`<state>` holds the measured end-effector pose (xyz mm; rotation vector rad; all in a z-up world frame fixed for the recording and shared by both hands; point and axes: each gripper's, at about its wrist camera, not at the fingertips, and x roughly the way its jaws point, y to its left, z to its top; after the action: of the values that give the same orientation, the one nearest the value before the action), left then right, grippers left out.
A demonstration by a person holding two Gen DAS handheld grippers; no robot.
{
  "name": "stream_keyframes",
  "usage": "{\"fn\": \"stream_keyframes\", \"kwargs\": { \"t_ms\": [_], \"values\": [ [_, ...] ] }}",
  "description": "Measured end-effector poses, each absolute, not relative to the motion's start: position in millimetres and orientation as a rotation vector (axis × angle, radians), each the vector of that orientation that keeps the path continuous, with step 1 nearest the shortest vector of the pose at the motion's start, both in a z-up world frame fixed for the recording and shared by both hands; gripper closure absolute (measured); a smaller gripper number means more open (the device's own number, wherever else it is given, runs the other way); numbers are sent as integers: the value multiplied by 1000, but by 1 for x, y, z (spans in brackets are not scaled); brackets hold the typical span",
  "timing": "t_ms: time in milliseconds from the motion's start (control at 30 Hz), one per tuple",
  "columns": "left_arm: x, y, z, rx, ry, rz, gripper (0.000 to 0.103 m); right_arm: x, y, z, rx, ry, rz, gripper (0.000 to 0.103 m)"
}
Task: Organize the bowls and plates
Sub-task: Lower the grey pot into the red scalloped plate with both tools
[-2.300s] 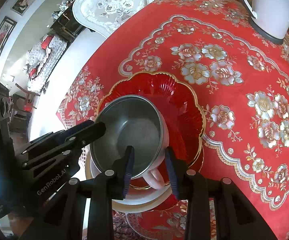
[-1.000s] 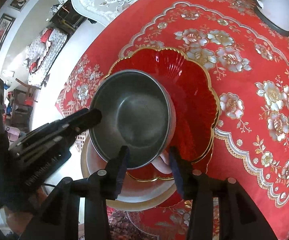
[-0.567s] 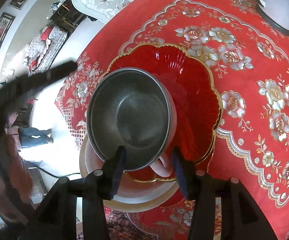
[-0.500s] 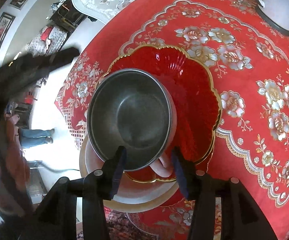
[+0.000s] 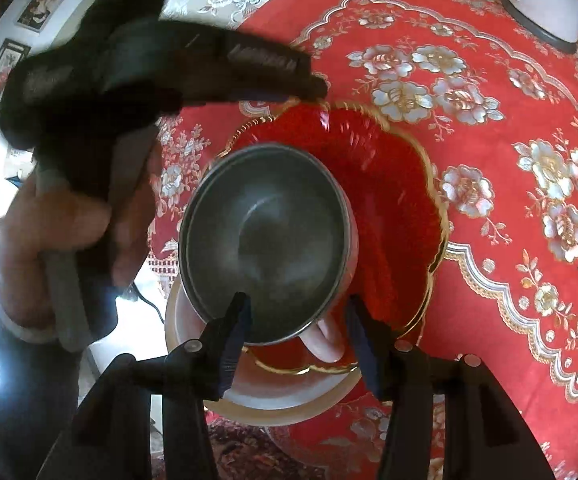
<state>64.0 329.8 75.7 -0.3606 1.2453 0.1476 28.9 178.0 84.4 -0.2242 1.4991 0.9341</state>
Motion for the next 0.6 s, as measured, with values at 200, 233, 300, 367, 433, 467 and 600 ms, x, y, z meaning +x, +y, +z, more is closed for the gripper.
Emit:
{"fn": "stream_keyframes", "kwargs": {
  "t_ms": [200, 233, 300, 367, 433, 467, 600],
  "values": [
    [25, 303, 94, -288, 1227, 94, 69, 28, 170, 92, -227, 1486, 954, 50],
    [20, 298, 95, -261, 1219, 100, 69, 28, 170, 90, -234, 1493, 957, 50],
    [15, 294, 94, -251, 1219, 103, 69, 27, 173, 83, -252, 1513, 948, 50],
    [11, 293, 93, -267, 1229, 116, 69, 24, 174, 79, -254, 1537, 951, 50],
    [5, 291, 94, -252, 1230, 128, 68, 17, 173, 82, -268, 1531, 975, 50],
    [2, 292, 92, -248, 1228, 141, 65, 15, 173, 83, -274, 1516, 980, 49],
    [-1, 312, 74, -368, 1251, 187, 60, 21, 168, 78, -209, 1540, 975, 49]
  ]
}}
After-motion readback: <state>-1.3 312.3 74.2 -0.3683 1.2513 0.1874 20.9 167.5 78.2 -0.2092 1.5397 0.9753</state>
